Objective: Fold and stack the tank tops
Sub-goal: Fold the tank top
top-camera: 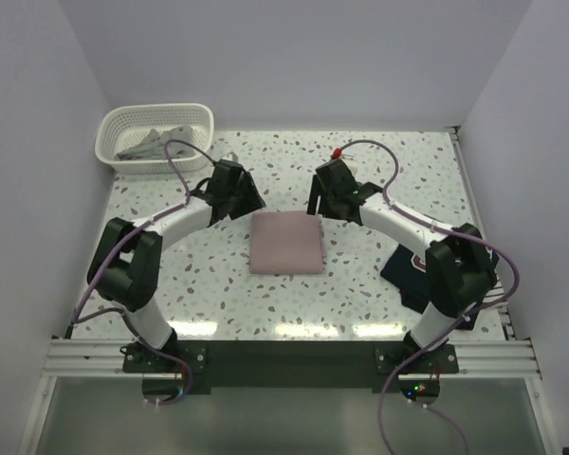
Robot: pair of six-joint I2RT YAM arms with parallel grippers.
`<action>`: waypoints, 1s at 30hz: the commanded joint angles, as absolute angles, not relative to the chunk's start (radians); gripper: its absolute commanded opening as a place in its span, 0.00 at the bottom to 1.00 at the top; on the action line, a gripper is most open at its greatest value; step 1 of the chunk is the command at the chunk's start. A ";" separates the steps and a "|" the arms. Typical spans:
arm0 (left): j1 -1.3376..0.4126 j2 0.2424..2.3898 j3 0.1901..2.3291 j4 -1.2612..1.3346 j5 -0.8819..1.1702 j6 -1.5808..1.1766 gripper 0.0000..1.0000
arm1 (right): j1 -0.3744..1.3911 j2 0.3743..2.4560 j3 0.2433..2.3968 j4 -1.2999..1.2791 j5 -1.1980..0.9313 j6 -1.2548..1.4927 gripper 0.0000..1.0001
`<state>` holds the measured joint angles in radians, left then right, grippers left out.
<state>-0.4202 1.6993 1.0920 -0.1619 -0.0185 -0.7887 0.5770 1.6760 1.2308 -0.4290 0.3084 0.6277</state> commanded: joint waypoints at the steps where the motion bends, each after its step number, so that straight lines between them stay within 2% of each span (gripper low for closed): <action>1: -0.387 1.701 1.186 -0.058 0.014 -0.747 0.60 | 0.574 1.681 1.348 -0.460 0.322 0.565 0.78; 3: -0.376 1.683 1.215 -0.092 0.003 -0.736 0.60 | 0.574 1.674 1.374 -0.494 0.344 0.564 0.78; 7: -0.376 1.619 1.203 -0.204 -0.064 -0.751 0.59 | 0.578 1.617 1.287 -0.497 0.315 0.601 0.75; 14: -0.419 1.543 1.010 -0.172 -0.032 -0.755 0.49 | 0.656 1.491 1.001 -0.420 0.281 0.738 0.69; 25: -0.543 1.607 1.017 -0.201 -0.097 -0.692 0.42 | 0.880 1.341 0.764 -0.351 0.350 0.958 0.66; 30: -0.578 1.646 1.022 -0.196 -0.118 -0.681 0.41 | 0.896 1.379 0.715 -0.293 0.348 1.008 0.58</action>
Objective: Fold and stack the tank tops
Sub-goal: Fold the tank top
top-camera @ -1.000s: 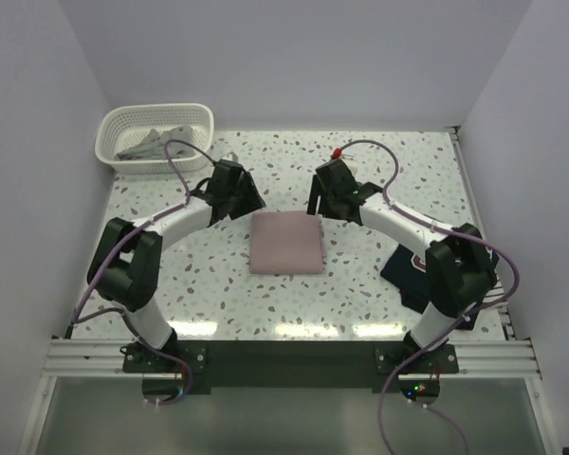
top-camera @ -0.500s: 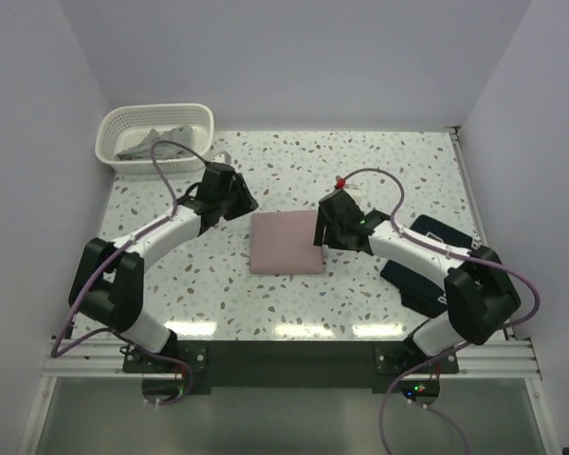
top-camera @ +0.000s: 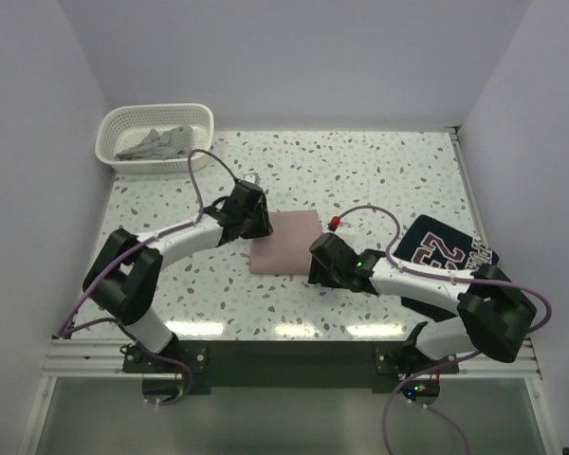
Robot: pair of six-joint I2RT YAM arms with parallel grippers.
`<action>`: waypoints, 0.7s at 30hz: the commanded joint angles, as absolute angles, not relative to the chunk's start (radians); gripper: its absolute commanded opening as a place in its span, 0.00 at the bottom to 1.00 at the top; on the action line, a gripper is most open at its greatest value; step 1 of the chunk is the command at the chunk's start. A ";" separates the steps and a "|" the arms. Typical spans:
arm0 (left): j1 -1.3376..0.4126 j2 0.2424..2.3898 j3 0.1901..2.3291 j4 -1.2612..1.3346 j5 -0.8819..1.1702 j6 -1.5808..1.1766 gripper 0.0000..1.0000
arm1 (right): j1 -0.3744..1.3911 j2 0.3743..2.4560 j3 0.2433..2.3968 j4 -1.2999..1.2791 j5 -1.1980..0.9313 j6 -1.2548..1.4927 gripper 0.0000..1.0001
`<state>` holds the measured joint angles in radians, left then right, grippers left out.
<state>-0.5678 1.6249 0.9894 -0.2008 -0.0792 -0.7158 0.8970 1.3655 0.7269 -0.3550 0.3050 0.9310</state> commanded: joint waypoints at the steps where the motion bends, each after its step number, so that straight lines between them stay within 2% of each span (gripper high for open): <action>1: -0.583 1.660 1.026 -0.195 -0.120 -0.672 0.40 | 0.896 1.388 0.713 -0.291 0.350 1.011 0.57; 10: -0.620 1.681 0.994 -0.219 -0.149 -0.670 0.34 | 0.805 1.497 0.756 -0.281 0.348 0.970 0.36; 16: -0.684 1.660 0.940 -0.216 -0.155 -0.706 0.32 | 0.675 1.514 0.782 -0.267 0.296 0.902 0.35; 21: -0.774 1.654 0.917 -0.206 -0.138 -0.759 0.32 | 0.632 1.571 0.913 -0.313 0.296 0.838 0.36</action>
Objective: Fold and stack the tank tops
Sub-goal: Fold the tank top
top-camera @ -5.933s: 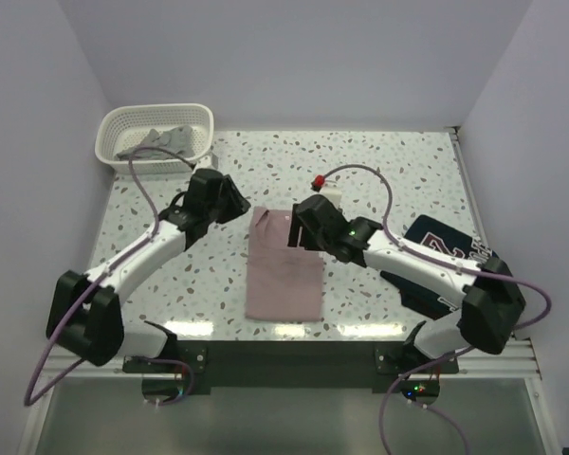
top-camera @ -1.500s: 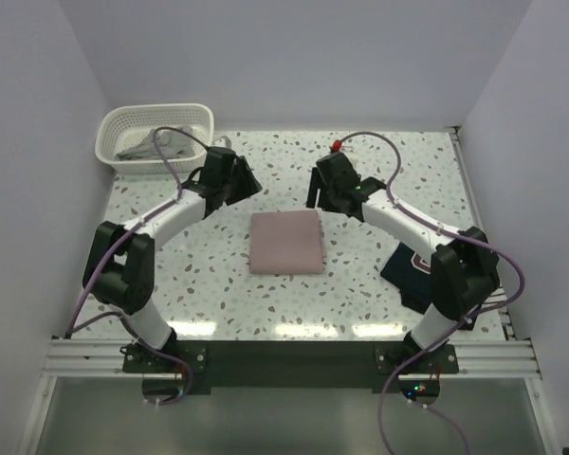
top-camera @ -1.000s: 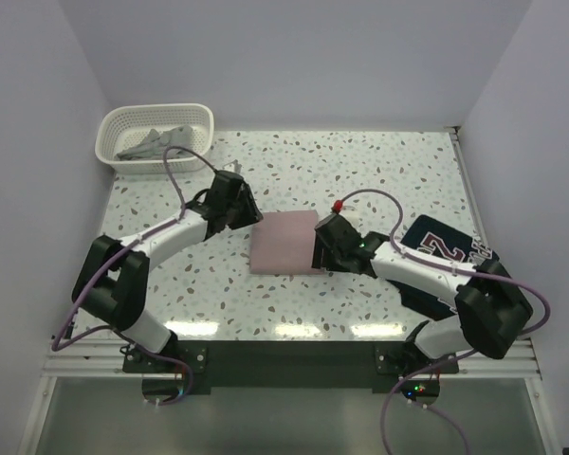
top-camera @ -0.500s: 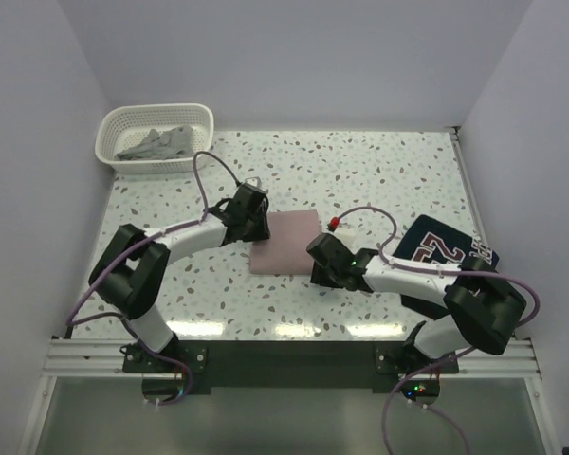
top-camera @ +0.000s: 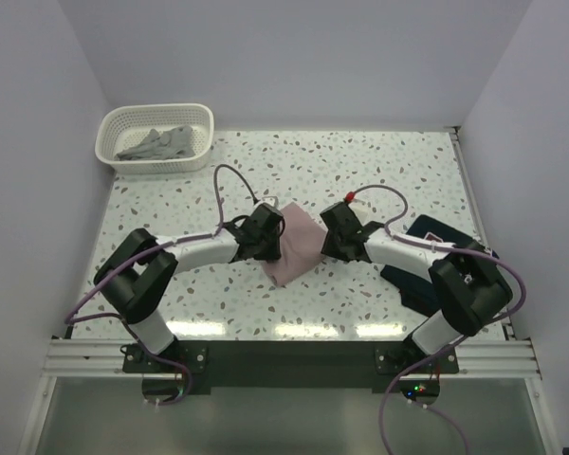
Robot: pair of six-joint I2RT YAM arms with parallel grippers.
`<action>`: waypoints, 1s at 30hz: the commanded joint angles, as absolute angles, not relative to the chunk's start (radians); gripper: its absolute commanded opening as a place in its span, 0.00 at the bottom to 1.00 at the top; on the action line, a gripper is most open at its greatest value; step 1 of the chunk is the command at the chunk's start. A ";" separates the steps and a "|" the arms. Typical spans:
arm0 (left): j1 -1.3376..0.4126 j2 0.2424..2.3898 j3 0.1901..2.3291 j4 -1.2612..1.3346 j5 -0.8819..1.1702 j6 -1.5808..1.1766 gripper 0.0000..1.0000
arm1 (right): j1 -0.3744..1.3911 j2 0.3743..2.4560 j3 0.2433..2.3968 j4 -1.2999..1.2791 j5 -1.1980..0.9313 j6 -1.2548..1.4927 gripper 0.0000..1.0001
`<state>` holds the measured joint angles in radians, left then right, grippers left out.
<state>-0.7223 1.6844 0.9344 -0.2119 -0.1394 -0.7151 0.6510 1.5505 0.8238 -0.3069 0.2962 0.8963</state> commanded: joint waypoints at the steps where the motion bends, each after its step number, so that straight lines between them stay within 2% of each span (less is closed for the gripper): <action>1: -0.791 1.655 0.914 -0.201 -0.132 -0.770 0.32 | 0.621 1.595 0.954 -0.317 0.296 0.827 0.37; 8: -0.896 1.663 0.937 -0.199 -0.124 -0.828 0.32 | 0.502 1.690 1.127 -0.382 0.242 0.749 0.40; 11: -0.897 1.658 0.963 -0.218 -0.121 -0.822 0.33 | 0.491 1.669 1.166 -0.423 0.258 0.715 0.47; 12: -0.896 1.651 0.977 -0.230 -0.120 -0.815 0.35 | 0.489 1.649 1.161 -0.429 0.262 0.710 0.53; 15: -0.896 1.614 1.011 -0.265 -0.118 -0.798 0.39 | 0.489 1.547 1.100 -0.437 0.227 0.722 0.63; 21: -0.839 1.499 1.074 -0.380 -0.107 -0.747 0.42 | 0.521 1.367 0.826 -0.341 0.058 0.816 0.64; 30: -0.727 1.249 0.990 -0.428 -0.005 -0.669 0.43 | 0.646 1.436 0.742 -0.186 0.087 0.910 0.68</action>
<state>-0.7422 1.3254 1.0237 -0.3901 -0.0578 -0.7223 0.6289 1.4162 0.7540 -0.2996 0.0937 0.8505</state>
